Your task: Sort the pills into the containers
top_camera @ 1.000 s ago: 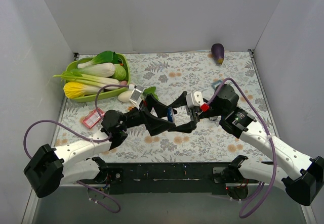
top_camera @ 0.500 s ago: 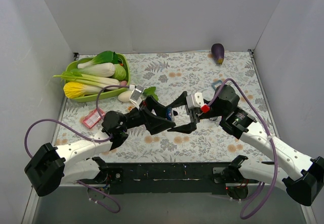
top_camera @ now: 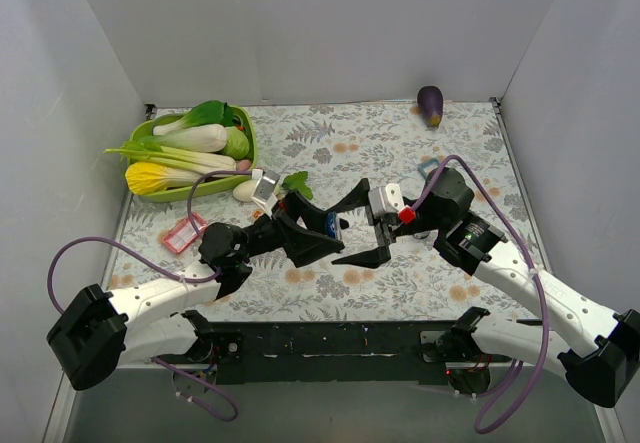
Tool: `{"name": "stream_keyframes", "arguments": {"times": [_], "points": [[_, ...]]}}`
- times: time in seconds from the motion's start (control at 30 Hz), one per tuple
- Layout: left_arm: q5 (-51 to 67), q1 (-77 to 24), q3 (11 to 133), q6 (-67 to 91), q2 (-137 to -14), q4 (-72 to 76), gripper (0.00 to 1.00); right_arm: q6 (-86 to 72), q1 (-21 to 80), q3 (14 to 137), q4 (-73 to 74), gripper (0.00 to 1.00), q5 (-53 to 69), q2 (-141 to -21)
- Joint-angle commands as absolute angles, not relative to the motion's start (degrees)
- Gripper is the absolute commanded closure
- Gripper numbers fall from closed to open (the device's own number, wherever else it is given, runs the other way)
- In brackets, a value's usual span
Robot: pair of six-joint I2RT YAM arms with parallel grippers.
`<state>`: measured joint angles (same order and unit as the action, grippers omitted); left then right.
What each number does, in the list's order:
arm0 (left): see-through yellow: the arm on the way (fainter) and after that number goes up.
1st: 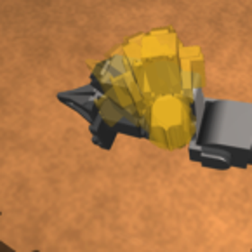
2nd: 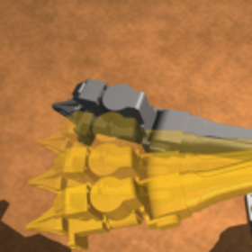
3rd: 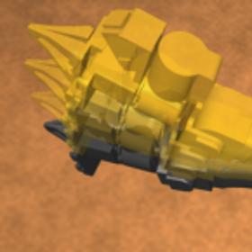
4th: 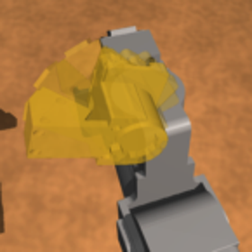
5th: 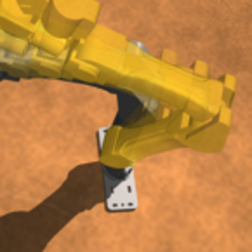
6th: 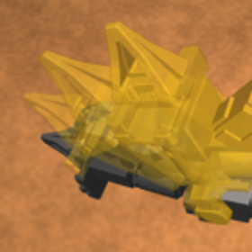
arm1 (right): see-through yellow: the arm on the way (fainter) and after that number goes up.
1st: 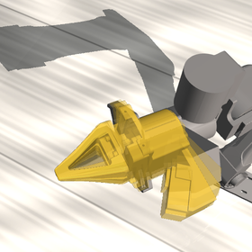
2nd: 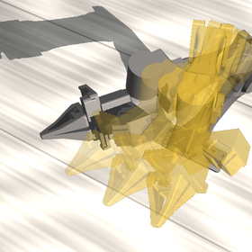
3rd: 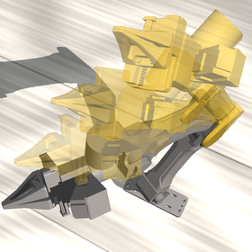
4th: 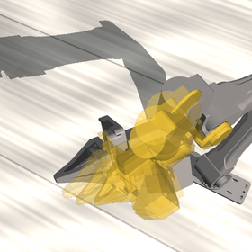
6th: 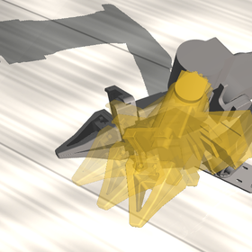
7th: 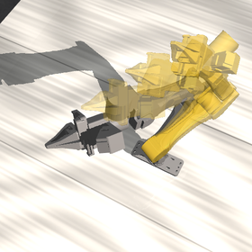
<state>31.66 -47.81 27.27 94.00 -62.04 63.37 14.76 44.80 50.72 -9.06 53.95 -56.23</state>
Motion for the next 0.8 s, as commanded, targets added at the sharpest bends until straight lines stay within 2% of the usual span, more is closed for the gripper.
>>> {"name": "stream_keyframes", "arguments": {"times": [0.0, 0.27, 0.6, 0.77], "points": [[30.5, -48.2, 26.9, 94.7, -60.6, 67.4, 0.49, 13.4, 44.5, 52.2, -11.4, 0.03, 51.8, -55.5], [30.1, -48.2, 26.4, 95.7, -60.8, 67.8, 0.49, 11.7, 44.6, 53.9, -14.1, 0.03, 51.4, -56.1], [30.2, -48.2, 27.0, 96.6, -61.9, 67.3, 0.49, 10.9, 44.6, 55.1, -14.6, 0.11, 52.1, -57.4], [30.1, -48.2, 27.4, 96.7, -62.5, 66.4, 0.49, 11.1, 44.7, 56.2, -14.4, 0.08, 52.8, -57.7]]}}
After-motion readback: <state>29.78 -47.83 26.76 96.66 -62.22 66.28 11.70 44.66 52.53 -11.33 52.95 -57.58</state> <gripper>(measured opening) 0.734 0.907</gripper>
